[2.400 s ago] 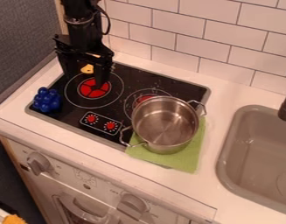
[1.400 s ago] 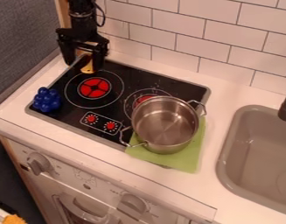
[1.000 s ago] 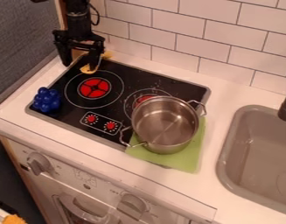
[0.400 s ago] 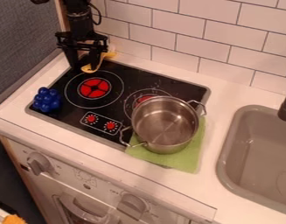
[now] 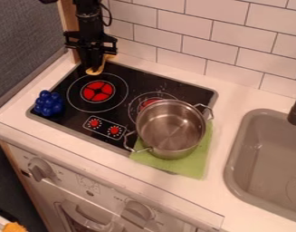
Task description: Moved the yellow brush to the lower right of the burner
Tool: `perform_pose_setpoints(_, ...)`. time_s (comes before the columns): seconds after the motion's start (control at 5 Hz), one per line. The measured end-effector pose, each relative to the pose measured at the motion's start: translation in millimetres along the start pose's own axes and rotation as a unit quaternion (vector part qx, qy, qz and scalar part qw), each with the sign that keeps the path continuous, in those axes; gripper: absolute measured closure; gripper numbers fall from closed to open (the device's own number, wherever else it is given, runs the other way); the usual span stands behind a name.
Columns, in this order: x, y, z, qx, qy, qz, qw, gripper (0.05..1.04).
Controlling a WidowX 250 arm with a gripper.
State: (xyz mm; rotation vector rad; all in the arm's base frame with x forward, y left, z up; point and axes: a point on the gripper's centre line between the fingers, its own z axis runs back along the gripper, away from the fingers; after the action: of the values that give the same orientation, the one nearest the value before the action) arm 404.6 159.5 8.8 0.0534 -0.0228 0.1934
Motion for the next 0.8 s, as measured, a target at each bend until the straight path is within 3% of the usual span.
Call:
perform_pose_setpoints(0.2,-5.1,-4.0,0.8,-0.005,-0.008,-0.009,0.9999,1.003)
perform_pose_setpoints(0.4,-17.9,-10.8,7.7,-0.02,-0.013,-0.019,0.9995,1.033)
perform_pose_setpoints(0.6,-21.1,-9.5,37.2,-0.023,-0.049,-0.017,0.9984,1.011)
perform_pose_setpoints(0.8,-25.1,-5.8,45.8,-0.017,-0.047,-0.008,0.9987,0.867)
